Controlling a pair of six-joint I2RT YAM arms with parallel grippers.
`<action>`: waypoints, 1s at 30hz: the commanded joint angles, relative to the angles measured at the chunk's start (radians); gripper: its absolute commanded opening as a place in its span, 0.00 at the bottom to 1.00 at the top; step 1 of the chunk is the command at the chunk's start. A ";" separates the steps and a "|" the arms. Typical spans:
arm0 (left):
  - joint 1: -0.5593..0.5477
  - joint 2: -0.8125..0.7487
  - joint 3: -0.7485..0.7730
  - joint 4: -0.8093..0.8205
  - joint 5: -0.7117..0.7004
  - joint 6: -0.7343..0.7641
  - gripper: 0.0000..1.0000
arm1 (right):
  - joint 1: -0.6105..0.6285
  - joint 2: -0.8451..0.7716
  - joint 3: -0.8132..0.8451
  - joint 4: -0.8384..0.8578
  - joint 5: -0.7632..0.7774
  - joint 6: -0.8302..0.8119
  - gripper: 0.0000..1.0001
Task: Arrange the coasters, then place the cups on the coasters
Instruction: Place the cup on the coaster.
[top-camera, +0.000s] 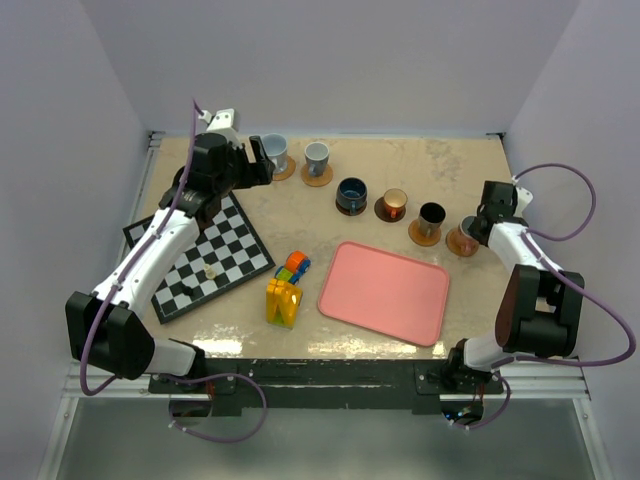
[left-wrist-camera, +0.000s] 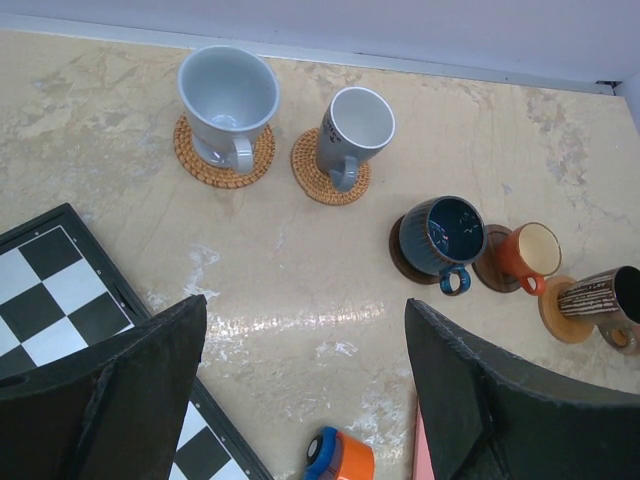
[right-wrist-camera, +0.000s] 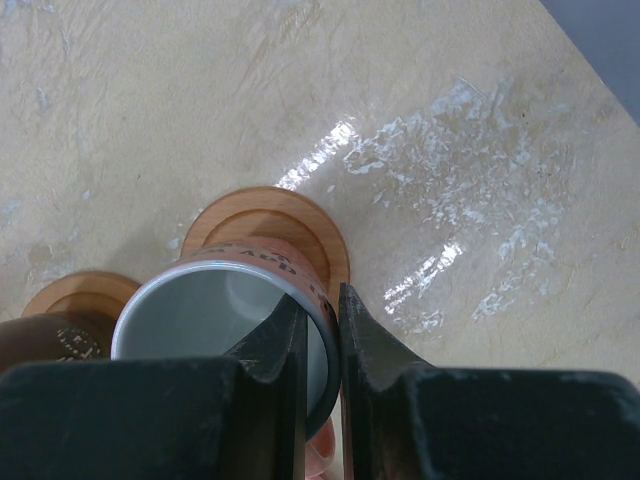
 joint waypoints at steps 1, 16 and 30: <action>0.010 -0.012 -0.010 0.056 0.017 -0.011 0.85 | 0.001 -0.009 0.004 0.029 0.045 0.014 0.00; 0.013 -0.017 -0.018 0.060 0.020 -0.011 0.85 | 0.001 0.030 -0.010 0.052 0.007 0.002 0.00; 0.018 -0.028 -0.028 0.062 0.020 -0.013 0.85 | 0.003 0.028 0.001 0.046 0.002 -0.007 0.28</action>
